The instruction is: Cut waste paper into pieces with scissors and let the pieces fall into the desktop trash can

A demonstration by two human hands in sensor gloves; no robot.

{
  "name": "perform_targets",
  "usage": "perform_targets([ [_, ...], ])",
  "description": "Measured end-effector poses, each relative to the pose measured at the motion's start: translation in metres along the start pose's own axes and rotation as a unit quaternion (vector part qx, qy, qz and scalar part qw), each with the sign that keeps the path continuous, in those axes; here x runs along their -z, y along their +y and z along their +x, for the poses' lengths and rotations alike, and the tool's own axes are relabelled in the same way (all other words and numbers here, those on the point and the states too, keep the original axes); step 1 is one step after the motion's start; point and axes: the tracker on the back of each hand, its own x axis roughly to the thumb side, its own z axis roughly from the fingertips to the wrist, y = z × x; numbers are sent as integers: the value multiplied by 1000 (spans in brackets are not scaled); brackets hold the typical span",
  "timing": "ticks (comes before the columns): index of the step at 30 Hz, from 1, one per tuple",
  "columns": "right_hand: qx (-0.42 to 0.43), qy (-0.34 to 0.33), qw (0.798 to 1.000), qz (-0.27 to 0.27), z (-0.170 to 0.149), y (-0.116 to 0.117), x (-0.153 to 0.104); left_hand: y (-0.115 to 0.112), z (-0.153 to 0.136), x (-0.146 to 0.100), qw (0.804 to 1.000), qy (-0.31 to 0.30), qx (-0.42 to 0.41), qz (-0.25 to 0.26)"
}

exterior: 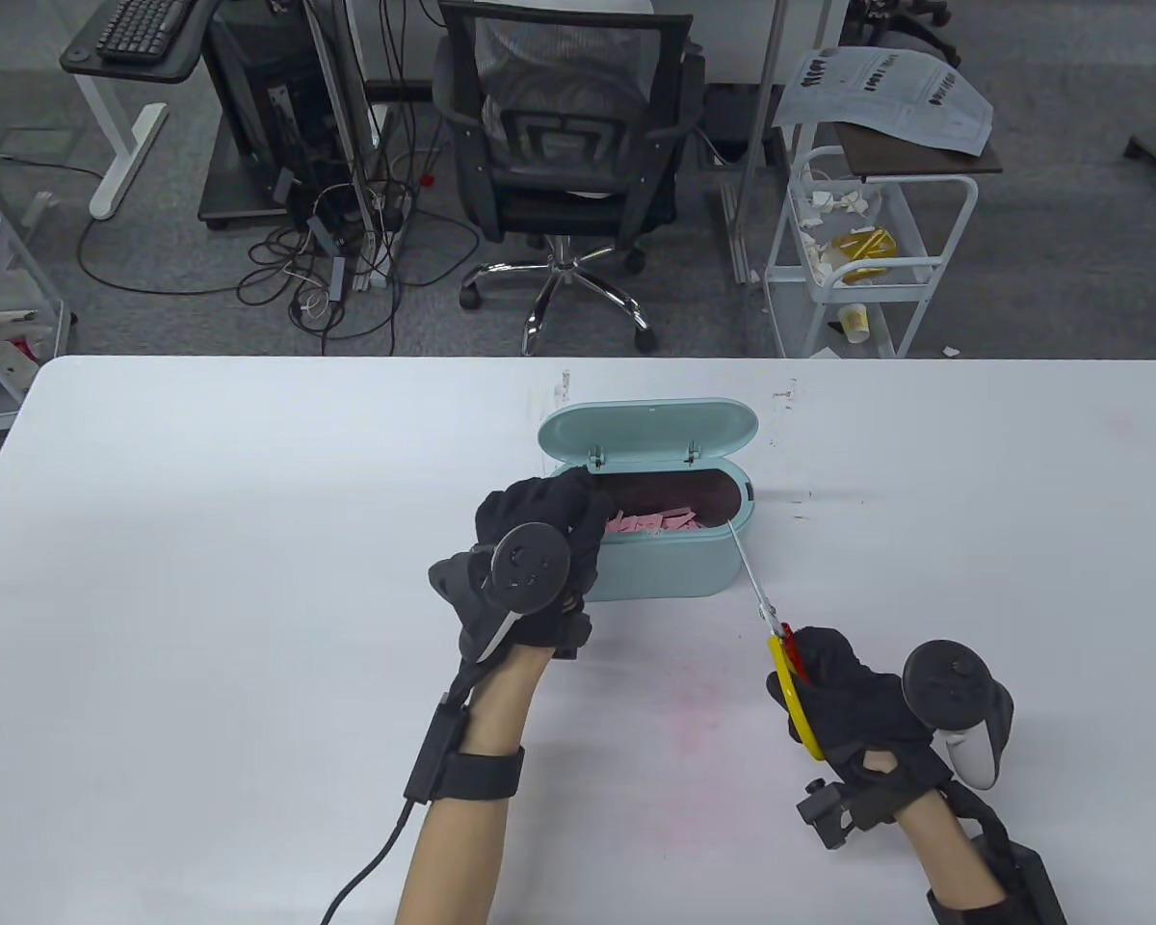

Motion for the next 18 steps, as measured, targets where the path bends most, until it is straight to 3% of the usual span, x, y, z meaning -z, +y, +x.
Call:
perform_targets([
  [7,-17,-18,1000,-2,9,4,-6,46,-9,-54,990,-68,97,-81],
  [14,-47,-27,998,-22,12,4,-19,38,-63,-107,981,-25,120,-149],
  [18,-90,-37,994,-51,18,2,-23,29,-89,-125,986,-12,115,-118],
])
